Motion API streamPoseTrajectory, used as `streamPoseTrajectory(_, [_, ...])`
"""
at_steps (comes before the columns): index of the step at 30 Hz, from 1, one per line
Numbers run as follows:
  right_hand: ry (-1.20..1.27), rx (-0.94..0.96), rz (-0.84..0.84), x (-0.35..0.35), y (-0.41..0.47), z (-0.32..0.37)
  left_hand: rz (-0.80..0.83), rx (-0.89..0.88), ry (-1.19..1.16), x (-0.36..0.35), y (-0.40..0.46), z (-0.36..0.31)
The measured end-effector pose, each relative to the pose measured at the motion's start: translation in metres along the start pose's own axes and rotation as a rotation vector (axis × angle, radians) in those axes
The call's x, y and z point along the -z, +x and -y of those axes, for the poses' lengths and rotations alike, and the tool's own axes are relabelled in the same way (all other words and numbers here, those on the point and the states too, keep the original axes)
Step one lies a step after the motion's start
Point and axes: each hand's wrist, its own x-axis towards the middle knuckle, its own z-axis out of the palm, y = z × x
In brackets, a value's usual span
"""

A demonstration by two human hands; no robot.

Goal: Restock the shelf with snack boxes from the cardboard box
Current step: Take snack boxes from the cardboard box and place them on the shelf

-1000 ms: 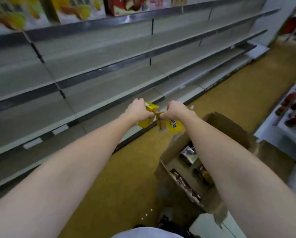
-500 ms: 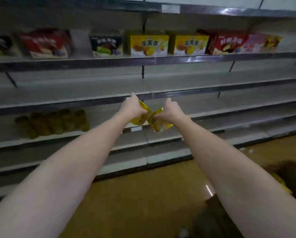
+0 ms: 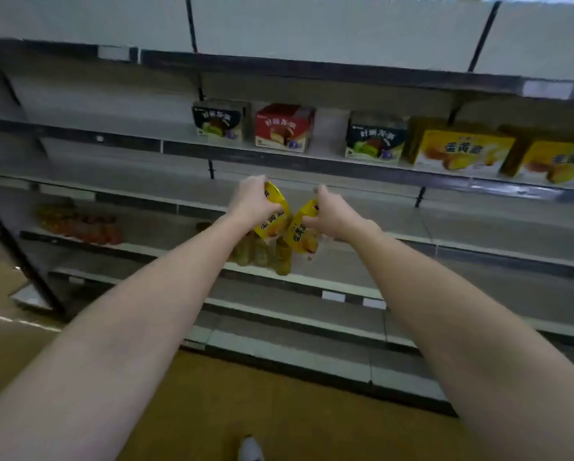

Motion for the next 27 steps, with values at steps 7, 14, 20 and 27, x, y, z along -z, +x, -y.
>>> streamPoseTrajectory(7, [0.007, 0.178, -0.062, -0.009, 0.085, 0.08, -0.008, -0.017, 0.164, 0.051, 0.066, 0.063])
streamPoseTrajectory(14, [-0.026, 0.361, -0.097, -0.015, 0.177, 0.132, -0.01, 0.002, 0.48, 0.088, 0.15, 0.111])
streamPoseTrajectory(20, [0.021, 0.521, -0.181, -0.018, 0.257, 0.168, -0.009, 0.047, 0.585, 0.118, 0.215, 0.14])
streamPoseTrajectory(27, [0.026, 0.591, -0.191, -0.033, 0.322, 0.201, -0.054, 0.025, 0.413, 0.145, 0.27, 0.18])
